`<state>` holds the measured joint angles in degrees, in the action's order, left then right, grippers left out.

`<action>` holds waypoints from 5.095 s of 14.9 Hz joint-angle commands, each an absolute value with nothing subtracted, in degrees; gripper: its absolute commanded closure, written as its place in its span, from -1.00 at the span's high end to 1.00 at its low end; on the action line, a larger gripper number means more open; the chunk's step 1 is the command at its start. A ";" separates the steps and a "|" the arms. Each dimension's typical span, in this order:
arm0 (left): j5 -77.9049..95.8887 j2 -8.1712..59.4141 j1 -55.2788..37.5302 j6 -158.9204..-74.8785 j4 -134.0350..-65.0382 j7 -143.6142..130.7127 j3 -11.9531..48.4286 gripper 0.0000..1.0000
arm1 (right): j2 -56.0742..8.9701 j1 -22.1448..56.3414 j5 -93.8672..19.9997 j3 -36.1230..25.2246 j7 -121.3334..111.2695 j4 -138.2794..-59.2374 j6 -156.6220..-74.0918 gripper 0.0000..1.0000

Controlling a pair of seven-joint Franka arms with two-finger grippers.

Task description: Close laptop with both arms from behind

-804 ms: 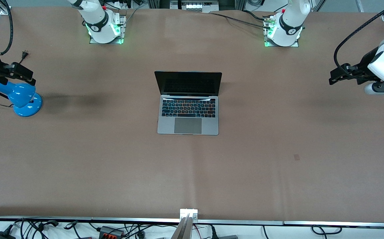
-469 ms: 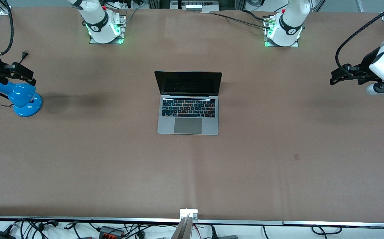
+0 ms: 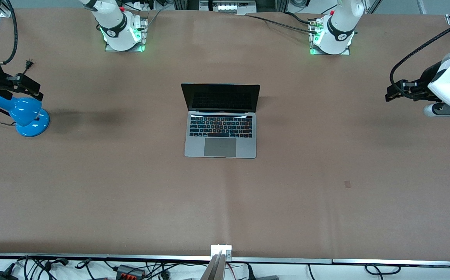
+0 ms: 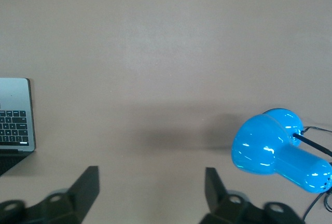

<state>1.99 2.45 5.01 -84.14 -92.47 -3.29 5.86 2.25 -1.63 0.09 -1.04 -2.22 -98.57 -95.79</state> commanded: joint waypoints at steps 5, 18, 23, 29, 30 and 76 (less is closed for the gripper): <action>3.25 3.08 5.01 -80.86 -90.26 -2.20 5.80 -0.99 | 2.81 -2.37 0.09 -0.18 -1.41 -99.67 -93.69 -1.00; 16.17 9.58 1.41 -78.03 -92.80 -3.60 10.19 -1.00 | -1.76 7.99 -9.99 0.09 -1.32 -104.22 -81.12 -1.00; 21.69 5.46 1.59 -92.69 -109.30 -4.04 18.18 -0.99 | -1.84 15.28 -21.07 0.09 -1.23 -112.22 -87.01 -1.00; 28.27 1.68 1.76 -105.27 -122.93 -5.01 27.41 -0.99 | -5.71 26.78 -25.31 0.09 2.71 -114.25 -91.65 -1.00; 28.82 0.71 1.58 -107.47 -125.22 -5.01 28.81 -0.99 | -5.71 29.33 -25.40 0.09 4.81 -114.95 -93.50 -1.00; 14.68 33.92 0.35 -135.08 -108.02 -13.45 34.54 -1.00 | -29.79 34.72 -12.22 -2.11 19.78 -94.75 -118.55 -1.00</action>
<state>17.29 30.41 1.22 -133.73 -110.81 -12.20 34.67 -27.19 34.83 -13.29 -2.16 18.50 -96.53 -116.86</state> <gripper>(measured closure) 0.991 0.991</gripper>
